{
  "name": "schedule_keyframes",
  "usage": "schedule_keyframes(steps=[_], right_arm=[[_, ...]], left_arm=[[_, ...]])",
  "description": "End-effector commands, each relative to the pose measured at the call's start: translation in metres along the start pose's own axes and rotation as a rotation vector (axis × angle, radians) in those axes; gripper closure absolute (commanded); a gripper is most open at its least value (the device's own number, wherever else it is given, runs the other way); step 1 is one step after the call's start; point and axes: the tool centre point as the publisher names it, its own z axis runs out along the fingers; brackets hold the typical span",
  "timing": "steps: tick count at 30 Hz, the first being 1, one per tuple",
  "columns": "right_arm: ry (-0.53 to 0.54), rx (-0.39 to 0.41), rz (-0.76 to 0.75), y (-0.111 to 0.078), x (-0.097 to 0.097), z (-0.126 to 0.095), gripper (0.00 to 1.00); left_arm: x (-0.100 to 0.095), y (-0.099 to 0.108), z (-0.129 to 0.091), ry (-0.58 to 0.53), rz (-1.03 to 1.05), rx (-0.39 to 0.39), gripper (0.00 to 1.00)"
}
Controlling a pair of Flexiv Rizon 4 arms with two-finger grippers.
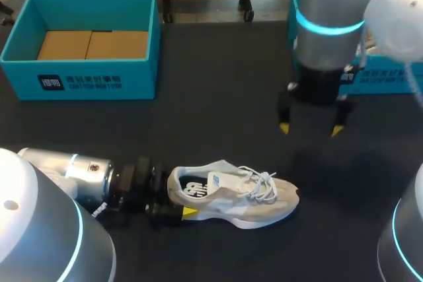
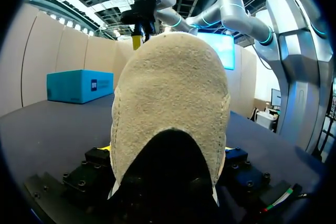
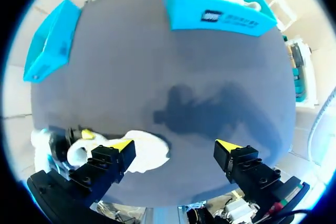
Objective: Take the shoe out of the shoebox, open the shoe tongue, remove and reinsert the insole, then place the shoe into the shoebox
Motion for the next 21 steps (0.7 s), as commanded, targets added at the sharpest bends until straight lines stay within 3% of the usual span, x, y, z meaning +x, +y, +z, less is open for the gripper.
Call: schedule_keyframes(steps=[1,5,20,21], right_arm=[[0.026,-0.035,-0.010,-0.024,0.028,0.015,0.00],[0.076,0.005,0.042,-0.050,0.043,0.013,0.00],[0.076,0.005,0.042,-0.050,0.043,0.013,0.00],[0.059,-0.005,0.046,-0.052,0.052,0.012,0.00]], left_arm=[[0.001,0.000,0.000,-0.004,0.000,-0.001,1.00],[0.001,0.000,0.000,-0.004,0.000,-0.001,1.00],[0.001,0.000,0.000,-0.004,0.000,-0.001,1.00],[0.001,0.000,0.000,-0.004,0.000,-0.001,1.00]])
